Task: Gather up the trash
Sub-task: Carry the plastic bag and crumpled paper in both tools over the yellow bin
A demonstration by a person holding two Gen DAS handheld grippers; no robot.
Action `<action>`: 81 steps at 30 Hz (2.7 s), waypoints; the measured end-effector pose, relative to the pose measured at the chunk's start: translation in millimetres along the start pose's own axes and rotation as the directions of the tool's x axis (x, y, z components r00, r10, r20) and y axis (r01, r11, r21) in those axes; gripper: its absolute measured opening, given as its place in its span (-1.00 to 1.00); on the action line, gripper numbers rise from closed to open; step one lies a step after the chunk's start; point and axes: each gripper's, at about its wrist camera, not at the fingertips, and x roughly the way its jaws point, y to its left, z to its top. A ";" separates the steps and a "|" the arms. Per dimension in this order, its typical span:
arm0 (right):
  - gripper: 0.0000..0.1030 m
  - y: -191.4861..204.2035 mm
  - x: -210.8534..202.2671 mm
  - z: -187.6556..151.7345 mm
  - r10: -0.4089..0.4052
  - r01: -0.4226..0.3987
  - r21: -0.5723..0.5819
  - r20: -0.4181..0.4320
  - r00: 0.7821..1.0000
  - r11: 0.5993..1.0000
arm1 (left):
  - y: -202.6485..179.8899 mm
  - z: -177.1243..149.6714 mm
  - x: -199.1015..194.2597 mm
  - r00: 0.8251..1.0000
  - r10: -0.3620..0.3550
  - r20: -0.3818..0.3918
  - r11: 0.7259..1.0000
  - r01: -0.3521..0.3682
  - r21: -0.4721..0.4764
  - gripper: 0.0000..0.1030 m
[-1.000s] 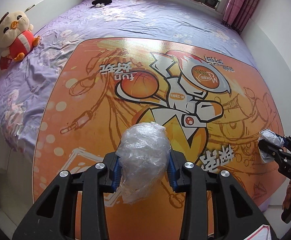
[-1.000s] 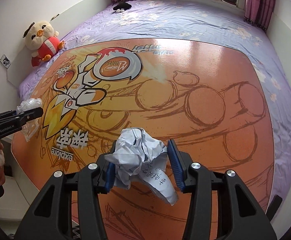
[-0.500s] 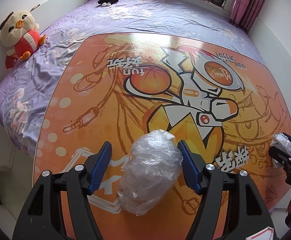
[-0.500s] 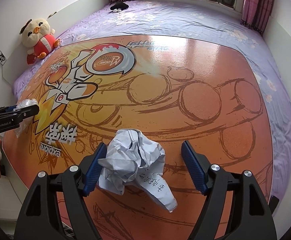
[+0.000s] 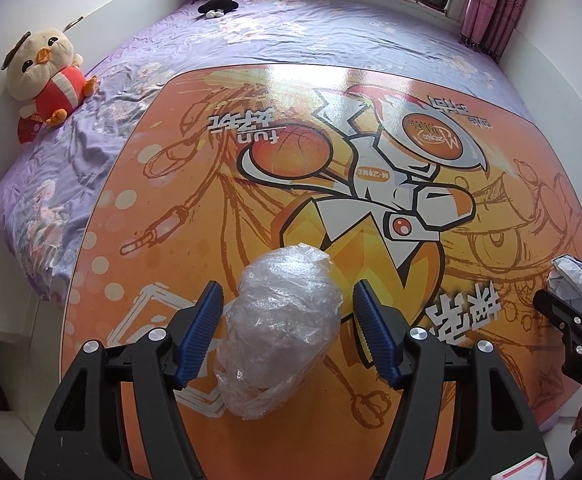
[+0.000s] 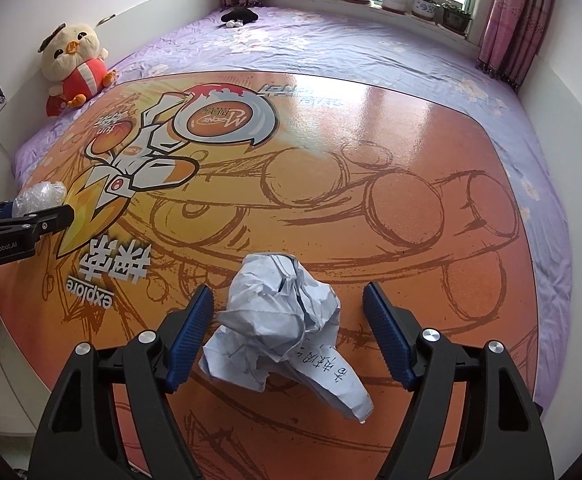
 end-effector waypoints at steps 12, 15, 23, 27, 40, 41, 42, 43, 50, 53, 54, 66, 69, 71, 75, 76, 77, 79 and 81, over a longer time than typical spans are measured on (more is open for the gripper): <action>-0.07 2.6 -3.2 5.3 0.029 -0.029 -0.003 -0.020 0.999 1.000 | 14.2 0.4 -4.3 1.000 -0.014 -0.007 1.000 0.014 -0.026 -0.31; -0.07 4.7 -4.6 7.3 0.037 -0.037 -0.004 -0.021 0.999 0.999 | 20.6 0.4 -8.1 1.000 -0.017 -0.002 0.999 0.017 -0.032 -0.31; -0.07 31.6 -18.5 19.1 0.098 -0.098 -0.072 0.005 0.995 0.993 | 41.7 -9.5 -36.5 0.999 -0.013 0.040 0.998 0.016 -0.067 -0.31; -0.07 58.0 -26.5 23.0 0.140 -0.137 -0.124 0.014 0.990 0.983 | 57.7 -20.5 -54.8 0.998 0.006 0.062 0.996 0.000 -0.088 -0.31; -0.07 184.4 -51.7 20.4 0.311 -0.293 -0.360 -0.008 0.951 0.886 | 133.3 -92.7 -92.4 0.993 0.093 0.071 0.970 -0.074 -0.233 -0.31; -0.07 194.3 -53.8 18.9 0.324 -0.305 -0.379 -0.013 0.946 0.874 | 140.0 -100.1 -94.1 0.993 0.101 0.068 0.966 -0.081 -0.246 -0.31; -0.07 205.5 -55.1 17.5 0.337 -0.316 -0.399 -0.019 0.941 0.861 | 146.9 -107.4 -95.7 0.992 0.109 0.063 0.961 -0.089 -0.260 -0.31; -0.07 216.2 -56.3 15.8 0.350 -0.328 -0.417 -0.027 0.937 0.848 | 154.1 -115.0 -97.0 0.991 0.117 0.057 0.956 -0.097 -0.276 -0.31; -0.07 297.6 -61.9 -4.3 0.435 -0.419 -0.537 -0.105 0.894 0.732 | 201.1 -170.8 -104.6 0.987 0.162 0.010 0.911 -0.146 -0.385 -0.31; -0.07 331.5 -61.8 -18.0 0.461 -0.456 -0.585 -0.154 0.874 0.670 | 219.8 -194.2 -104.6 0.984 0.175 -0.016 0.889 -0.165 -0.428 -0.31; -0.07 342.7 -61.1 -22.6 0.466 -0.467 -0.599 -0.171 0.868 0.650 | 226.3 -202.1 -105.0 0.984 0.177 -0.024 0.881 -0.170 -0.442 -0.31; -0.07 457.6 -29.5 -87.9 0.463 -0.583 -0.710 -0.394 0.794 0.396 | 281.2 -293.1 -75.0 0.973 0.187 -0.137 0.783 -0.232 -0.577 -0.31; -0.07 477.5 -14.1 -105.6 0.448 -0.604 -0.715 -0.438 0.780 0.352 | 289.8 -314.0 -61.2 0.971 0.177 -0.160 0.762 -0.238 -0.603 -0.31; -0.07 488.7 -2.4 -115.7 0.434 -0.615 -0.717 -0.464 0.772 0.328 | 293.6 -325.6 -51.4 0.970 0.170 -0.176 0.749 -0.243 -0.616 -0.31; -0.07 504.7 25.0 -131.6 0.406 -0.633 -0.716 -0.506 0.761 0.294 | 300.0 -344.7 -30.8 0.969 0.152 -0.196 0.732 -0.244 -0.636 -0.31; -0.07 508.4 32.7 -135.9 0.397 -0.637 -0.716 -0.516 0.759 0.287 | 301.8 -348.1 -25.1 0.969 0.147 -0.199 0.728 -0.243 -0.641 -0.31; -0.07 512.2 39.7 -140.8 0.387 -0.639 -0.716 -0.524 0.759 0.282 | 303.9 -351.8 -20.1 0.969 0.142 -0.202 0.725 -0.241 -0.645 -0.31; -0.07 517.3 55.0 -149.1 0.368 -0.643 -0.714 -0.539 0.757 0.276 | 306.6 -358.3 -9.2 0.969 0.130 -0.209 0.718 -0.237 -0.654 -0.31; -0.07 521.6 71.7 -156.9 0.347 -0.646 -0.713 -0.553 0.758 0.274 | 308.2 -364.3 1.8 0.969 0.118 -0.217 0.714 -0.235 -0.660 -0.31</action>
